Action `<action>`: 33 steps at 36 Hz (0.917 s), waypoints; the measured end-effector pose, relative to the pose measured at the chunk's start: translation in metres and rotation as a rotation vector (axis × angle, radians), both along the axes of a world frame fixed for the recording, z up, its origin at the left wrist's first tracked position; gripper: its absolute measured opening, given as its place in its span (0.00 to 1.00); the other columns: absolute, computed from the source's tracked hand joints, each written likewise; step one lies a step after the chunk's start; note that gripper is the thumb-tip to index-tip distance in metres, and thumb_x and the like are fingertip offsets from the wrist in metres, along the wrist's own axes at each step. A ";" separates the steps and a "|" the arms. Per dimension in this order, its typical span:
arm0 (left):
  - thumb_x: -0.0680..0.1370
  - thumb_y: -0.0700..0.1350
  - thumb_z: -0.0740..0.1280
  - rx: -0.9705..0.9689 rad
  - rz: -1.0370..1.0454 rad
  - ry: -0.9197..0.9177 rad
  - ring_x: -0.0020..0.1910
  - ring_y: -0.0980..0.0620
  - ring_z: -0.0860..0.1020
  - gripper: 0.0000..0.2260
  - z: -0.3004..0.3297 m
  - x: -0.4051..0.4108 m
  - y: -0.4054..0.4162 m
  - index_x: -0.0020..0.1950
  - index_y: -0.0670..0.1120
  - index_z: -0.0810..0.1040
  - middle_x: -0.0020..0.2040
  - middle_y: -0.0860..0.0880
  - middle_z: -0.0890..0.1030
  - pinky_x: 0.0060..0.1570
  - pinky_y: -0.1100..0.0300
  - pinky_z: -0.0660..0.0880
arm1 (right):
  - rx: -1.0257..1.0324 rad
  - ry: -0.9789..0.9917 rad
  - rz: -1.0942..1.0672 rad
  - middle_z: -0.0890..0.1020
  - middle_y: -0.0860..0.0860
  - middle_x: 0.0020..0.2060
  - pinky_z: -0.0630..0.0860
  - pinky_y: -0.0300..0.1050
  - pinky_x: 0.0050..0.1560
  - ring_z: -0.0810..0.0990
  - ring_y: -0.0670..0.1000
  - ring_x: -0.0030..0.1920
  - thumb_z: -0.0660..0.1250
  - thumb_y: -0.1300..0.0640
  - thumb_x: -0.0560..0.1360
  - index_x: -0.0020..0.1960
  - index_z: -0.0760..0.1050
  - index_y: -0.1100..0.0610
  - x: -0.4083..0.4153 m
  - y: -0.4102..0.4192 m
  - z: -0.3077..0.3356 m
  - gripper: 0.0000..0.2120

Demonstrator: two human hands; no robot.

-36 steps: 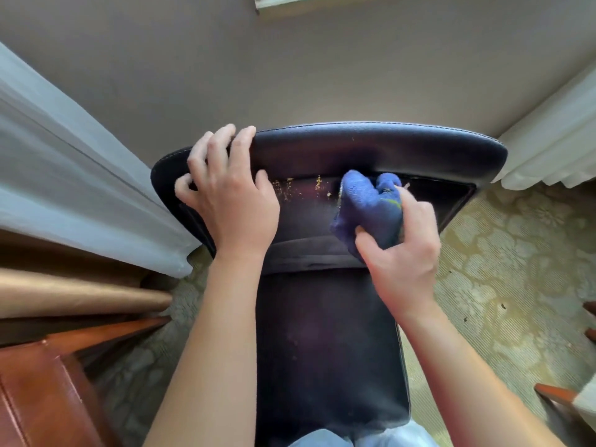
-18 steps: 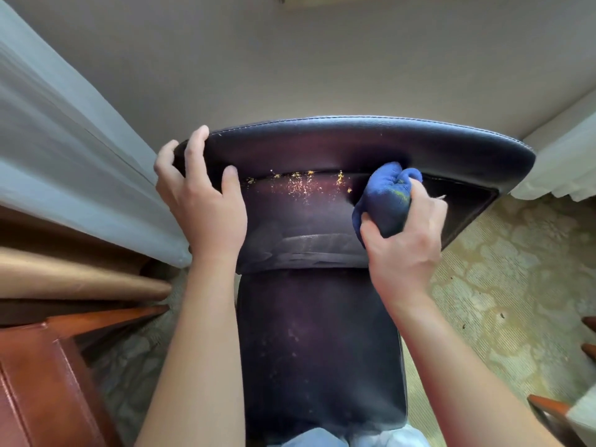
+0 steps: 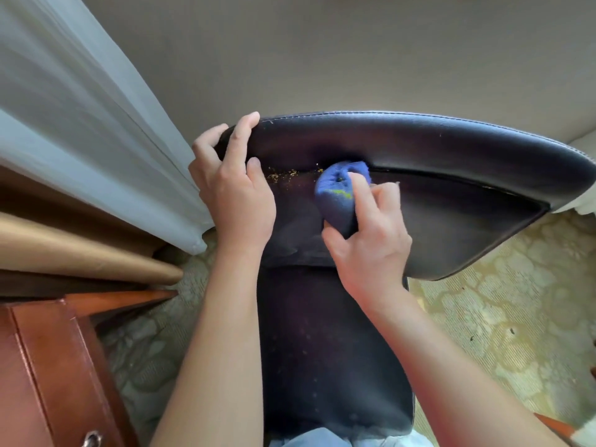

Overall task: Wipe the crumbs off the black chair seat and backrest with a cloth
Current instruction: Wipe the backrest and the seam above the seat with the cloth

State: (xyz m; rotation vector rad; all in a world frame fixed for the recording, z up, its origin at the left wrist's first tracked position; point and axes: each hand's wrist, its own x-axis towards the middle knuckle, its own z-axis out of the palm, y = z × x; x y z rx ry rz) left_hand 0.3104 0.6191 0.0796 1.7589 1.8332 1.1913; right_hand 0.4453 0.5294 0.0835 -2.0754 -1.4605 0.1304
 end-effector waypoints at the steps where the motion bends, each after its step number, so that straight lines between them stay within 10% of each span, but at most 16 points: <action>1: 0.76 0.34 0.63 -0.008 -0.006 -0.008 0.62 0.44 0.71 0.26 0.000 -0.002 0.001 0.70 0.55 0.77 0.66 0.45 0.72 0.65 0.64 0.62 | -0.014 0.003 0.027 0.71 0.49 0.49 0.65 0.42 0.35 0.75 0.53 0.45 0.74 0.54 0.63 0.67 0.74 0.50 -0.004 0.001 0.000 0.32; 12: 0.76 0.36 0.66 -0.165 -0.037 -0.260 0.69 0.57 0.67 0.29 -0.003 -0.021 -0.011 0.76 0.51 0.67 0.69 0.55 0.69 0.70 0.68 0.61 | 0.159 0.191 -0.015 0.72 0.48 0.49 0.70 0.37 0.48 0.75 0.46 0.47 0.73 0.56 0.65 0.68 0.76 0.55 0.017 -0.027 0.020 0.31; 18: 0.77 0.37 0.67 -0.264 0.017 -0.396 0.71 0.52 0.70 0.30 -0.016 -0.025 -0.020 0.78 0.49 0.64 0.73 0.50 0.72 0.73 0.50 0.68 | 0.208 0.155 -0.156 0.71 0.50 0.50 0.67 0.36 0.48 0.75 0.48 0.48 0.74 0.58 0.64 0.69 0.74 0.55 0.030 -0.040 0.026 0.32; 33: 0.79 0.36 0.63 -0.272 0.085 -0.491 0.57 0.57 0.80 0.20 -0.015 -0.036 -0.010 0.67 0.54 0.75 0.58 0.54 0.82 0.63 0.54 0.77 | 0.060 0.097 -0.189 0.74 0.56 0.55 0.67 0.48 0.42 0.69 0.51 0.56 0.77 0.53 0.67 0.71 0.72 0.54 -0.004 -0.003 -0.007 0.34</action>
